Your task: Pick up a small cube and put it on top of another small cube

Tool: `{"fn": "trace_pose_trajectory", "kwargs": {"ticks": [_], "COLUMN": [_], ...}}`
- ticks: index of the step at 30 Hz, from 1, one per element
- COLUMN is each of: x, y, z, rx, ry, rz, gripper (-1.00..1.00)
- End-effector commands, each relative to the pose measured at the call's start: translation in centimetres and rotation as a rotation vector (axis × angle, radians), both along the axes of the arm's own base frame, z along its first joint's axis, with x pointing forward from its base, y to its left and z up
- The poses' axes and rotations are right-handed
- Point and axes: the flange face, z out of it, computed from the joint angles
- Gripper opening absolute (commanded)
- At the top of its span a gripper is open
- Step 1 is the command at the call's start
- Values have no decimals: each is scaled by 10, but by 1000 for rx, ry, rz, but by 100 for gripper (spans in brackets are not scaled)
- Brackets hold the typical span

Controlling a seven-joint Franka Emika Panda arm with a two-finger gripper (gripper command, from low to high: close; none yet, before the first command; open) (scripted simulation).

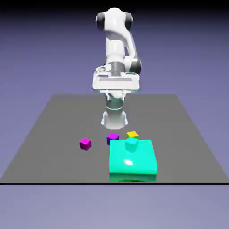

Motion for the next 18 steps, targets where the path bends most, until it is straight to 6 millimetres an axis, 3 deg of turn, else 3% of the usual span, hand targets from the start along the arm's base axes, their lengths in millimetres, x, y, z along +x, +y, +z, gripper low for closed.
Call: {"fn": "trace_pose_trajectory", "kwargs": {"ticks": [1, 10, 18], "x": [-2, -39, -88], "y": [-11, -117, -210], "z": [7, 54, 59], "rx": [-11, -79, -98], "ry": [-5, -34, -44], "rz": [4, 47, 109], "gripper": [0, 0, 0]}}
